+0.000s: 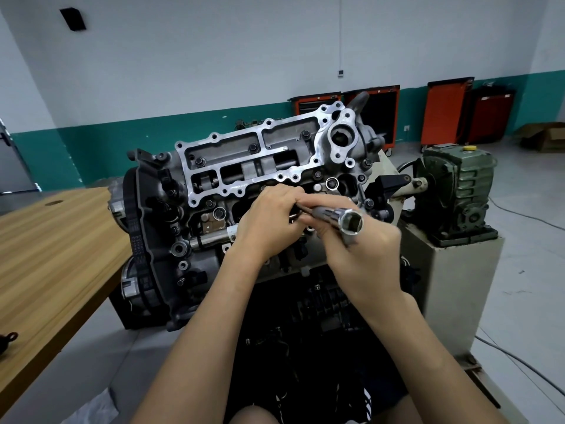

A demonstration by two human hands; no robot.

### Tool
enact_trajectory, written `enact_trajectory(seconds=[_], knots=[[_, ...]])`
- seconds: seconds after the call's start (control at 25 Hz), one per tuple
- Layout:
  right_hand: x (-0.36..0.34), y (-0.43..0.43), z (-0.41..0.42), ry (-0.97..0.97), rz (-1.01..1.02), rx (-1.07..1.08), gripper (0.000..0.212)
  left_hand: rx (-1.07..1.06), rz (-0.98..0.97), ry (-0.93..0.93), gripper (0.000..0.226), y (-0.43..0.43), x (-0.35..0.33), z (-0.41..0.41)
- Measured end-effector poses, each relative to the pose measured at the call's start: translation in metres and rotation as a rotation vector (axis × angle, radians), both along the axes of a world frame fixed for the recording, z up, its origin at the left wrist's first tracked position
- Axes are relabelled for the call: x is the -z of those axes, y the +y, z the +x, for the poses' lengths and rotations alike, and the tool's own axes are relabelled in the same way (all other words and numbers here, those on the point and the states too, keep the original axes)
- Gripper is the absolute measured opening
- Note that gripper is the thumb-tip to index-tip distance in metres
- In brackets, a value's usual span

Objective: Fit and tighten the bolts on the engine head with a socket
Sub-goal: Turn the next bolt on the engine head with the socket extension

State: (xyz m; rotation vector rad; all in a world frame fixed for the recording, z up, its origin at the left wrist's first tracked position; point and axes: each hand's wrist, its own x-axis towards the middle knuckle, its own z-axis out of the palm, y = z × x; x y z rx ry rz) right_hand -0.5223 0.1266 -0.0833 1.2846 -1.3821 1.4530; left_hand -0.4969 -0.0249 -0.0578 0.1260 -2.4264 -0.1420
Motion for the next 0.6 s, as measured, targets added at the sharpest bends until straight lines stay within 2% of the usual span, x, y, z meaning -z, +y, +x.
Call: enact_trajectory(seconds=[0.12, 0.28, 0.48, 0.6], knots=[[-0.0015, 0.0035, 0.0015, -0.084, -0.087, -0.071, 0.020, -0.012, -0.044, -0.035, 0.007, -0.0022, 0.0009, -0.0023], [0.0011, -0.0016, 0.0059, -0.028, 0.050, -0.095, 0.026, -0.025, 0.002, 0.014, 0.010, -0.0019, 0.0037, -0.0009], [-0.0027, 0.0037, 0.0010, -0.045, -0.055, -0.081, 0.020, -0.024, -0.060, -0.028, 0.007, -0.0027, 0.0029, -0.0023], [-0.0002, 0.0012, 0.0050, -0.029, 0.024, -0.104, 0.021, -0.018, 0.009, 0.013, 0.007, -0.0016, 0.0021, 0.0006]])
